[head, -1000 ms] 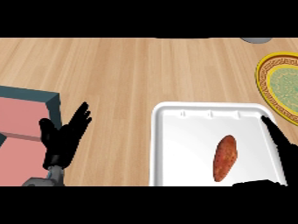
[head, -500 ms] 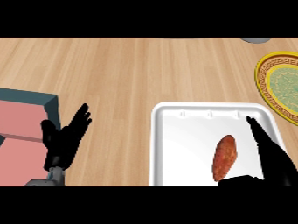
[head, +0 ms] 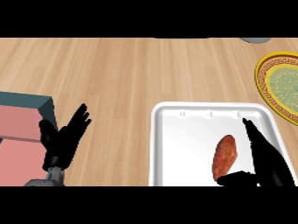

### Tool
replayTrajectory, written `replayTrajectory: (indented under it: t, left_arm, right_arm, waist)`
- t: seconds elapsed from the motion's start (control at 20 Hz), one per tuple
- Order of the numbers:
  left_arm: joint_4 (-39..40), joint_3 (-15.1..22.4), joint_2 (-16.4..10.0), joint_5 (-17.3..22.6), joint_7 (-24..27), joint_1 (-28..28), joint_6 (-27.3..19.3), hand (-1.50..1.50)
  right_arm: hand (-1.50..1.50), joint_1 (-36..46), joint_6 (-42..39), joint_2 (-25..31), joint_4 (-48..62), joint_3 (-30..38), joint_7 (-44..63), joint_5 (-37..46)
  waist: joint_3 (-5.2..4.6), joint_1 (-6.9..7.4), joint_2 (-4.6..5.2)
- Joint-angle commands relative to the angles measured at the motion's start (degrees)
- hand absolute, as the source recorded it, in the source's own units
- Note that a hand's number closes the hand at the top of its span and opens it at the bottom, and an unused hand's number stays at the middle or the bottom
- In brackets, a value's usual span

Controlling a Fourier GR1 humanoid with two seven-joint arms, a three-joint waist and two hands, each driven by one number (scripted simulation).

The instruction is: Pick the sweet potato from the tray and place it in the plate

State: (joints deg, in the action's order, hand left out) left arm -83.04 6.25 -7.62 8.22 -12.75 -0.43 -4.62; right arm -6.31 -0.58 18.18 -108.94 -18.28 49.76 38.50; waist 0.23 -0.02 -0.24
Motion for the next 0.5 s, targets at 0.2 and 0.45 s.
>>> replayTrajectory:
  t: [0.2, 0.45]
  left_arm:
    - [5.6, -1.7, 1.2, -1.5, 1.7, -1.2, 0.5, 0.0]
    - [1.0, -2.5, -0.2, 0.2, 2.1, 3.4, 2.8, 0.0]
  right_arm:
    - [-1.5, 2.4, -0.6, -4.4, 9.1, 0.1, -4.0, 2.0]
    - [1.5, 2.2, -2.5, -1.2, 12.7, -1.1, -11.0, 3.6]
  waist:
    - [-0.23, 0.05, 0.28]
    - [-0.22, 0.27, 0.23]
